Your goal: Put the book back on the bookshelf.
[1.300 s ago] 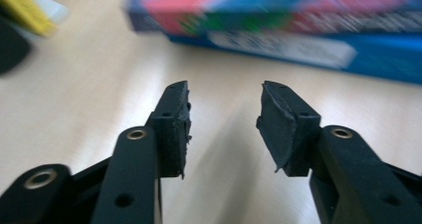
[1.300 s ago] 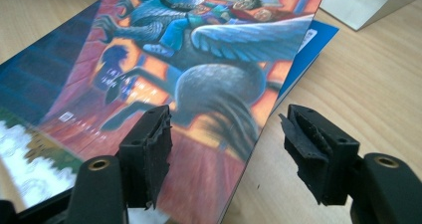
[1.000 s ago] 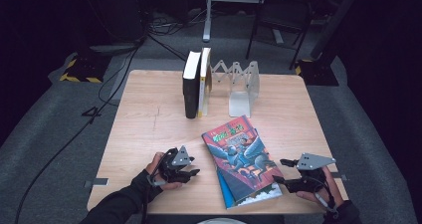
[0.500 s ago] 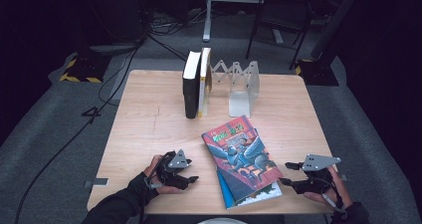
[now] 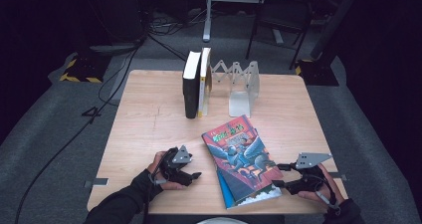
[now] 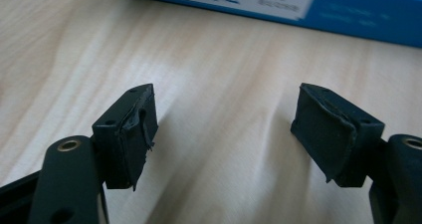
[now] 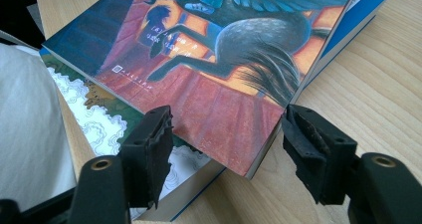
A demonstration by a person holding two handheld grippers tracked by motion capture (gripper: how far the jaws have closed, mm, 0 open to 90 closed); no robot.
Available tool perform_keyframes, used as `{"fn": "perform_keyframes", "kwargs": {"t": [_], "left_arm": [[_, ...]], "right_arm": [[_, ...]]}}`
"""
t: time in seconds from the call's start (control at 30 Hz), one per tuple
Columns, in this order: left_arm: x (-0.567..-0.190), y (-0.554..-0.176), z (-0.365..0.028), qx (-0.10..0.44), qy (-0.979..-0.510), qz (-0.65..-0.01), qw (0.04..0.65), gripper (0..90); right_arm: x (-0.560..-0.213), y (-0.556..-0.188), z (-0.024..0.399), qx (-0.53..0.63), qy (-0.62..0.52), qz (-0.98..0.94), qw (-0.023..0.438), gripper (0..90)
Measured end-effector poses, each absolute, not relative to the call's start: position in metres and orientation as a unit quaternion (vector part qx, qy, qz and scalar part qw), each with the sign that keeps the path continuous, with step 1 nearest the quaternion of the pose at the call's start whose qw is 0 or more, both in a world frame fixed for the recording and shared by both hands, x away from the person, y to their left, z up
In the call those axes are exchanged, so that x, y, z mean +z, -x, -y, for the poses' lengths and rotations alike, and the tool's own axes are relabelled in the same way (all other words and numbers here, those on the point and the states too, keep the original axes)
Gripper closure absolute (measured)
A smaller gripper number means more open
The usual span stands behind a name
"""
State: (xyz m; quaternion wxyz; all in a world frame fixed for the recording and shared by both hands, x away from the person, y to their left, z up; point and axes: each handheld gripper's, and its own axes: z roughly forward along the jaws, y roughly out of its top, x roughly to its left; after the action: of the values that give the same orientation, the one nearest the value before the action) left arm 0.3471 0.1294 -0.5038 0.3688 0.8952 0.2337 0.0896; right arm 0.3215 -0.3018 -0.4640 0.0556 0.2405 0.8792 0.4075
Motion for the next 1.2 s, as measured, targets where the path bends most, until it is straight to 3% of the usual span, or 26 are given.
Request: {"fn": "perform_keyframes", "kwargs": {"t": [0.27,0.57,1.0,1.2], "left_arm": [[-0.503,-0.365,-0.121,0.127,-0.882,-0.276,0.36,23.5],[-0.502,-0.388,-0.11,0.146,-0.879,-0.283,0.354,21.9],[-0.502,-0.402,-0.106,0.157,-0.873,-0.297,0.354,23.7],[-0.503,-0.405,-0.106,0.155,-0.871,-0.299,0.356,24.2]], "right_arm": [[-0.46,-0.318,0.296,0.395,-0.22,-0.89,0.06,38.6],[-0.457,-0.312,0.284,0.387,-0.197,-0.9,0.049,43.4],[-0.456,-0.297,0.258,0.376,-0.142,-0.915,0.029,42.2],[-0.451,-0.3,0.266,0.379,-0.147,-0.913,0.024,38.3]]}}
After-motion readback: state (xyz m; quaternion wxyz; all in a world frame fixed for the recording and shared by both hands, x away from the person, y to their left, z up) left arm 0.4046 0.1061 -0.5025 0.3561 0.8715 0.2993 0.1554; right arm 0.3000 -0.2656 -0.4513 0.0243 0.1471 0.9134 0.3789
